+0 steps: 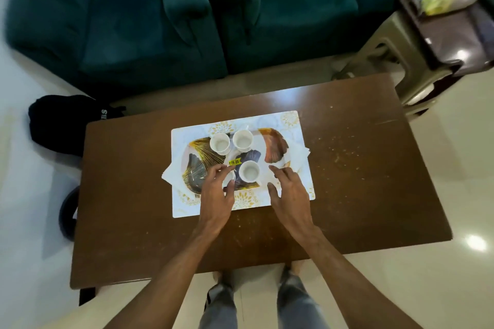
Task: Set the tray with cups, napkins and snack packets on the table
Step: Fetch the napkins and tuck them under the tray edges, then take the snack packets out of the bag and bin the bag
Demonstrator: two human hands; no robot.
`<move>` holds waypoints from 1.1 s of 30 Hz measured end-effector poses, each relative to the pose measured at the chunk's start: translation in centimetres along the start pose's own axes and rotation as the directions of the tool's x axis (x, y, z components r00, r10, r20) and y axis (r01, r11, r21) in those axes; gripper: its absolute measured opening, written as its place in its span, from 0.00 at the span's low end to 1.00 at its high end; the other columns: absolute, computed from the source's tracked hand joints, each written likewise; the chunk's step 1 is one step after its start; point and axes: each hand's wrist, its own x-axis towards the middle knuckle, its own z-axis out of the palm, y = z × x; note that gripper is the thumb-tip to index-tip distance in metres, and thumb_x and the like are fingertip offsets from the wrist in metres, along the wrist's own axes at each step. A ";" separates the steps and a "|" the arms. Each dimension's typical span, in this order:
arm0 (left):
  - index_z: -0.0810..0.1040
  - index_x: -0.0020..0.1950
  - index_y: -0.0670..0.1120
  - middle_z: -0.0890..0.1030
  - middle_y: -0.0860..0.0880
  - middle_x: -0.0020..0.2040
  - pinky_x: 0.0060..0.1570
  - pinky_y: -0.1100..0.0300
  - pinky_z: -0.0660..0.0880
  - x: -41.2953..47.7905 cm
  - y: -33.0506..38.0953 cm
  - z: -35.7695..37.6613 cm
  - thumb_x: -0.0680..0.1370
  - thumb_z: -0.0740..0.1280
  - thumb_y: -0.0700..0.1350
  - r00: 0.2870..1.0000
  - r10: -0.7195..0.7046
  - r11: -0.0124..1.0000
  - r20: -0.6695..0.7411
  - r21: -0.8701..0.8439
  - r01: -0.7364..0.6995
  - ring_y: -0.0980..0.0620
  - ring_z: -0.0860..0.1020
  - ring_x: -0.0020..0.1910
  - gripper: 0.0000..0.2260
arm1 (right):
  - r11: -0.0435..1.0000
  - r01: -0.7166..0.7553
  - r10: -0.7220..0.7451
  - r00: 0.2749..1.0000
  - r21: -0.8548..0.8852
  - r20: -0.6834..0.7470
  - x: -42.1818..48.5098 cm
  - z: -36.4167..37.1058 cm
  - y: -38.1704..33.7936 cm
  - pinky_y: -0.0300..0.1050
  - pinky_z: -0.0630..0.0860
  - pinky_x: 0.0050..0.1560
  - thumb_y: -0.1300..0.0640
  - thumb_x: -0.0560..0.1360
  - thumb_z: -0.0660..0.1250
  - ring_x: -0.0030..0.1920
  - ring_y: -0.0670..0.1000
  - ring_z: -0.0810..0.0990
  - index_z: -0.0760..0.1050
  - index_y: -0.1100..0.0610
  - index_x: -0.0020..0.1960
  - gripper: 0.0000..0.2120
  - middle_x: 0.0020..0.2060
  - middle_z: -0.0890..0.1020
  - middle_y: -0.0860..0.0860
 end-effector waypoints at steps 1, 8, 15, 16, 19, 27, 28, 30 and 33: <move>0.79 0.68 0.45 0.74 0.48 0.66 0.50 0.77 0.70 -0.2 0.4 -0.1 0.81 0.67 0.39 1.000 -0.015 1.000 -0.001 0.002 0.015 0.62 0.69 0.60 0.15 | 1.000 0.008 -0.008 1.000 -0.009 0.024 0.1 -0.7 0.3 0.51 0.77 0.62 0.53 0.80 0.66 0.67 0.53 0.75 0.72 0.51 0.72 0.20 0.68 0.77 0.52; 0.78 0.68 0.44 0.76 0.46 0.65 0.60 0.59 0.75 -0.6 0.7 -0.7 0.81 0.67 0.39 0.995 -0.097 0.995 -0.014 -0.011 0.097 0.52 0.74 0.63 0.16 | 1.000 0.012 -0.011 0.992 -0.004 0.125 1.0 -2.4 0.6 0.54 0.76 0.66 0.54 0.80 0.66 0.68 0.54 0.74 0.71 0.51 0.73 0.21 0.69 0.76 0.52; 0.78 0.69 0.45 0.75 0.46 0.67 0.60 0.59 0.78 -0.6 2.0 -0.3 0.81 0.67 0.40 0.994 -0.106 0.991 0.022 -0.083 0.107 0.50 0.76 0.65 0.16 | 1.000 -0.018 0.020 0.995 -0.018 0.099 0.8 -4.3 -0.5 0.51 0.75 0.66 0.53 0.80 0.67 0.68 0.54 0.75 0.73 0.51 0.71 0.21 0.70 0.76 0.53; 0.77 0.69 0.44 0.75 0.46 0.67 0.61 0.56 0.78 -0.6 2.7 -0.2 0.81 0.67 0.40 0.995 -0.100 0.990 0.028 -0.093 0.102 0.48 0.76 0.65 0.16 | 0.999 -0.023 0.026 0.995 -0.029 0.093 0.8 -5.0 -0.6 0.51 0.75 0.66 0.52 0.80 0.67 0.69 0.54 0.75 0.73 0.51 0.72 0.21 0.70 0.76 0.53; 0.77 0.70 0.45 0.76 0.46 0.69 0.66 0.55 0.72 -0.4 5.9 -0.2 0.81 0.68 0.40 0.997 -0.078 0.991 0.022 -0.105 0.080 0.48 0.75 0.68 0.17 | 0.998 -0.034 0.038 0.997 -0.056 0.067 0.7 -8.3 -0.9 0.50 0.73 0.67 0.53 0.80 0.67 0.69 0.54 0.74 0.72 0.51 0.72 0.21 0.70 0.75 0.53; 0.78 0.68 0.45 0.77 0.46 0.68 0.64 0.60 0.71 0.4 16.8 3.1 0.81 0.67 0.41 0.997 0.067 0.994 0.033 -0.085 -0.064 0.47 0.76 0.66 0.14 | 0.998 -0.040 0.036 0.996 -0.056 -0.076 1.5 -19.5 2.1 0.45 0.77 0.62 0.54 0.79 0.69 0.63 0.51 0.77 0.72 0.51 0.72 0.22 0.66 0.76 0.52; 0.78 0.68 0.45 0.77 0.46 0.68 0.64 0.59 0.72 0.3 18.5 4.0 0.81 0.67 0.41 0.995 0.093 0.992 0.045 -0.086 -0.089 0.47 0.76 0.66 0.15 | 0.997 -0.049 0.044 0.994 -0.052 -0.096 1.5 -21.2 3.0 0.45 0.78 0.63 0.53 0.79 0.68 0.64 0.50 0.77 0.72 0.50 0.72 0.22 0.67 0.76 0.52; 0.78 0.68 0.48 0.77 0.47 0.68 0.65 0.52 0.76 0.2 21.8 6.4 0.80 0.68 0.40 0.989 0.130 0.988 0.068 -0.097 -0.123 0.46 0.77 0.66 0.16 | 0.997 -0.050 0.042 0.990 -0.055 -0.131 1.5 -24.5 5.6 0.44 0.77 0.63 0.53 0.79 0.68 0.64 0.49 0.76 0.71 0.49 0.73 0.22 0.66 0.76 0.51; 0.78 0.68 0.47 0.77 0.47 0.67 0.64 0.52 0.76 -0.5 27.2 10.1 0.80 0.69 0.39 0.985 0.152 0.985 0.083 -0.089 -0.145 0.47 0.77 0.65 0.17 | 0.998 -0.046 0.040 0.985 -0.032 -0.171 1.7 -29.7 9.9 0.44 0.77 0.63 0.54 0.79 0.68 0.63 0.49 0.76 0.71 0.50 0.73 0.22 0.64 0.76 0.51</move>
